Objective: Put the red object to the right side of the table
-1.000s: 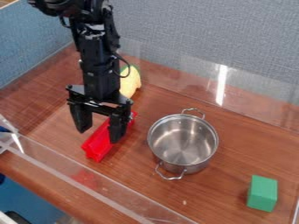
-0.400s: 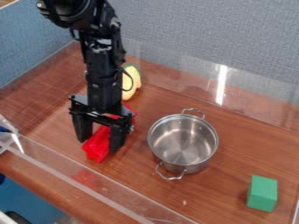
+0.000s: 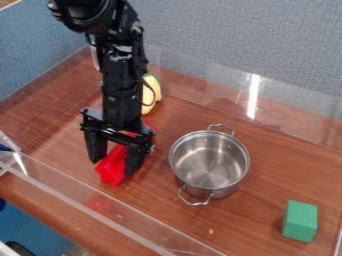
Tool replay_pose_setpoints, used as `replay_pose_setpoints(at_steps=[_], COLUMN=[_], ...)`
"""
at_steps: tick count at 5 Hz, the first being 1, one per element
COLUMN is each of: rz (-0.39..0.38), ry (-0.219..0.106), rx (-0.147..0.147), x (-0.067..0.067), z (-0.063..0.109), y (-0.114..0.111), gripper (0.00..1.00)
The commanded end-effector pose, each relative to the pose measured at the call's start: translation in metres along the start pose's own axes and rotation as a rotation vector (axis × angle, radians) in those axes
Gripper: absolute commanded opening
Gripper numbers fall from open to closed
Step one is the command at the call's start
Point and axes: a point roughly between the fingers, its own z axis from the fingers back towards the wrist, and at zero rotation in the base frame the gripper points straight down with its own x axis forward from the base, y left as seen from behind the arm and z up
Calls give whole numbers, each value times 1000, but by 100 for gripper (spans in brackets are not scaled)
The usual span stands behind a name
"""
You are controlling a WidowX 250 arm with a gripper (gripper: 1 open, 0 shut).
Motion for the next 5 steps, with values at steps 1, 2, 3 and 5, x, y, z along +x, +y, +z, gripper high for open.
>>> replay_pose_setpoints(at_steps=[1, 2, 3, 5], rz=[-1, 1, 2, 7], ry=[-46, -49, -39, -33], rx=[26, 37, 44, 57], x=[8, 7, 10, 10], z=[11, 16, 12, 13], y=[1, 1, 1, 1], gripper=[0, 100, 0, 0])
